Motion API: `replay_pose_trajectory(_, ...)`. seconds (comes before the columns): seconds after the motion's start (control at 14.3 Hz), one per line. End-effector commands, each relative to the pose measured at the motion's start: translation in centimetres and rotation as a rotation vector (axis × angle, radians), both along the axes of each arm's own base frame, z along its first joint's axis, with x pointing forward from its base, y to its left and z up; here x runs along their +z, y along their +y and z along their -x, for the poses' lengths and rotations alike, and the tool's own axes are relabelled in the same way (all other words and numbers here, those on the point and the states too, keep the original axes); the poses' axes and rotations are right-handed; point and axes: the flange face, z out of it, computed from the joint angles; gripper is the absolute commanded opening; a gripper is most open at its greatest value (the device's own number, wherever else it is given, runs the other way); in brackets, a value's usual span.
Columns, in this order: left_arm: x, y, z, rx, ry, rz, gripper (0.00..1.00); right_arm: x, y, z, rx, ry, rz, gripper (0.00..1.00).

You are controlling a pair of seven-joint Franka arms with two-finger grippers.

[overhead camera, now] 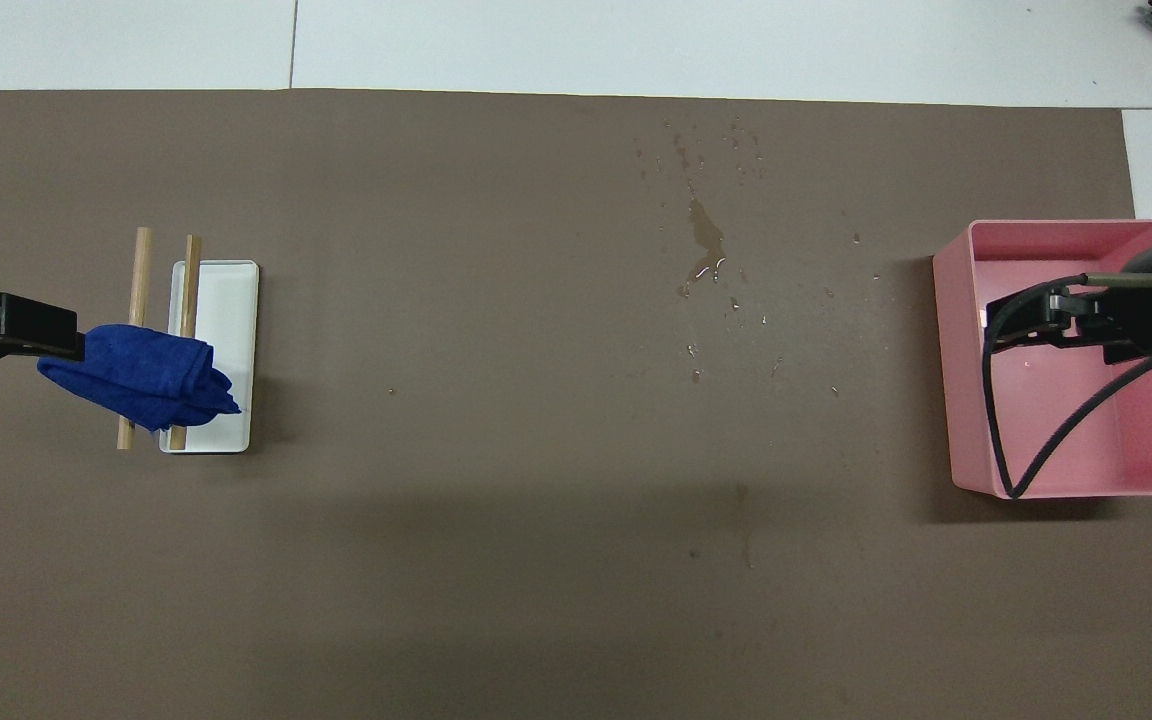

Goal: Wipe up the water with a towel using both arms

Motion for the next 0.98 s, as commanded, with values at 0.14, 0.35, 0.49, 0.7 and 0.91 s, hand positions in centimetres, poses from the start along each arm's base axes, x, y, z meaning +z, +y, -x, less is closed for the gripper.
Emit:
replay_pose_trajectory(0.14,-0.1,0.2,0.1,0.015,-0.011,-0.010,1.00,0.1,-0.5,0.6,-0.019,0.010,-0.017,1.00)
replay_pose_trajectory(0.35,-0.1,0.7,0.3,0.032,-0.008,-0.010,1.00,0.2,-0.5,0.6,-0.008,0.009,-0.018,1.00)
replay_pose_trajectory(0.49,-0.3,1.6,0.4,0.114,0.007,-0.023,1.00,0.2,-0.6,0.6,-0.016,0.006,-0.018,1.00)
replay_pose_trajectory(0.7,-0.5,3.6,0.6,0.225,0.014,-0.020,1.00,0.2,-0.5,0.6,-0.008,0.006,-0.018,1.00)
replay_pose_trajectory(0.91,-1.9,4.9,1.4,0.307,0.017,-0.020,1.00,0.2,-0.5,0.7,-0.014,0.009,-0.018,1.00)
